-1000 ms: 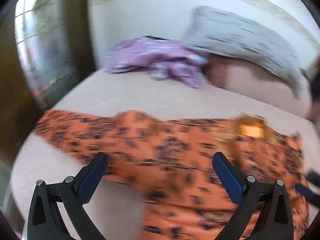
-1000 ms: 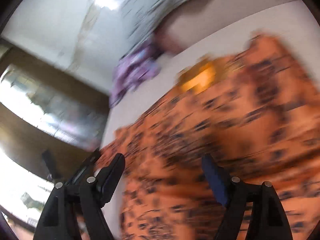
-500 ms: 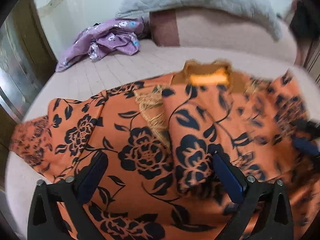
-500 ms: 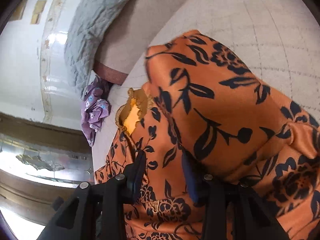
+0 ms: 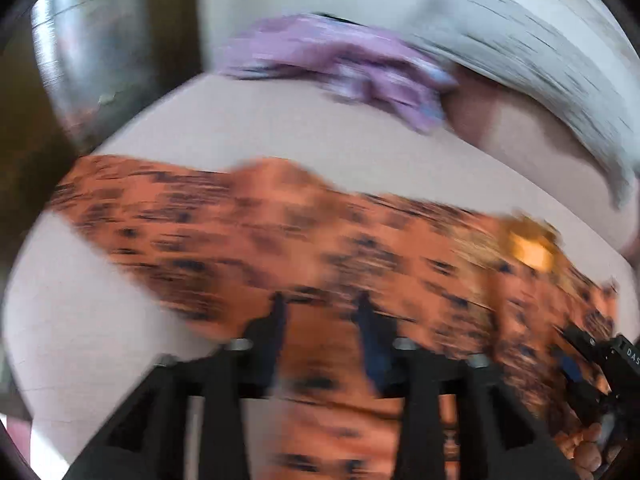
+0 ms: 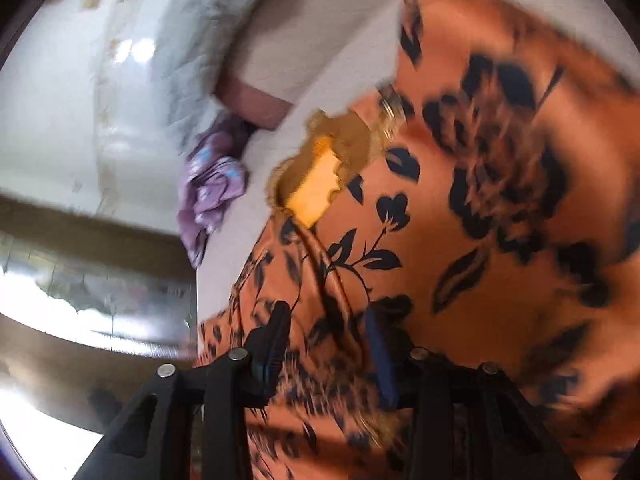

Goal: Fold small clothes

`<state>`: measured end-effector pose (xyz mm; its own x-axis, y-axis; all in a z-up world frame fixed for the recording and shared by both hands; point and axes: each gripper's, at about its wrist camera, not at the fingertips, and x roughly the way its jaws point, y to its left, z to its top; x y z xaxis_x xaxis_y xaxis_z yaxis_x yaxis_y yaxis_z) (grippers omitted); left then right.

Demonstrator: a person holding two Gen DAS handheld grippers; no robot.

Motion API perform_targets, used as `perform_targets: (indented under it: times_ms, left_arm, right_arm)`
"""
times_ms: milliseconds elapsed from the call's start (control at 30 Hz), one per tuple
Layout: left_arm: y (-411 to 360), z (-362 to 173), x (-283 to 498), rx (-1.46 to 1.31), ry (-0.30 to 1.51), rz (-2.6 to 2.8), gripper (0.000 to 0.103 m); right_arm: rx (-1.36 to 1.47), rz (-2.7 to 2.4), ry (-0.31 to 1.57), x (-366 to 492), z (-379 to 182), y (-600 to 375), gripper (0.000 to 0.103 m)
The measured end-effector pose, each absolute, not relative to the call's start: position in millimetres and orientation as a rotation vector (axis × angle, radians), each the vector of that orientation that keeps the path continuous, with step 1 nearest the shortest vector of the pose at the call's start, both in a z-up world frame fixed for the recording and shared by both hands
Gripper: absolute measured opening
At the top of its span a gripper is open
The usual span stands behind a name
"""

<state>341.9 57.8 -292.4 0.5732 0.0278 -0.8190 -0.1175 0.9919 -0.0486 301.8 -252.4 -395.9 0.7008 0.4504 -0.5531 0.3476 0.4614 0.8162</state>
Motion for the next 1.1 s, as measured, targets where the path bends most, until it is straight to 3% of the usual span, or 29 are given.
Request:
perform_targets:
  times_ms: [33,133,233,267,300,367,533,800,867,933,967,1000,1100]
  left_arm:
    - [76.4,-289.9,342.0,-0.103,0.947,0.147,0.069]
    - [145.6,-284.0,341.2,-0.114,0.908,0.348,0.07]
    - [208.3,-289.9,340.5,-0.161,0.919,0.474,0.071]
    - [231.6,-294.0,339.9,-0.213,0.932,0.491,0.071]
    - [247.4,-297.9,339.7,-0.257,0.944,0.504,0.071]
    - [278.5,-306.2,340.2,-0.352,0.959,0.523,0.071]
    - [328.7,-329.0,353.1,-0.57,0.94,0.49,0.07]
    - [344.0,-338.7,393.5,-0.702,0.844,0.369,0.07]
    - [339.8,-339.9,410.0,-0.687,0.833,0.342,0.062]
    - [334.7,-343.3,423.8,-0.661,0.834,0.333,0.023]
    - [332.0,-344.2,426.7,-0.634,0.831,0.347,0.013]
    - [327.6,-345.3,429.8,-0.606,0.828,0.353,0.006]
    - [308.8,-330.0,432.6,-0.534,0.812,0.361,0.005]
  right_arm:
    - [1.155,0.045,0.84,307.1,-398.2,-244.8,0.044]
    - [1.211,0.171,0.827,321.7,-377.7,-211.7,0.044]
    - [1.088,0.442,0.766,337.0,-315.9,-149.3,0.045]
    - [1.045,0.497,0.748,337.9,-302.0,-136.0,0.05]
    - [0.961,0.567,0.714,336.1,-280.7,-116.0,0.062]
    - [0.862,0.574,0.678,331.7,-265.0,-97.9,0.068]
    - [0.755,0.44,0.792,320.3,-288.4,-93.5,0.068]
    - [0.686,0.281,0.852,247.0,-322.8,-165.5,0.068]
    - [0.688,0.247,0.849,233.4,-322.3,-184.5,0.068]
    - [0.693,0.222,0.841,224.1,-320.8,-201.8,0.068]
    - [0.691,0.209,0.831,219.9,-319.0,-209.8,0.068]
    - [0.689,0.192,0.817,216.5,-317.6,-219.0,0.068]
    - [0.717,0.139,0.762,210.7,-315.2,-245.4,0.068]
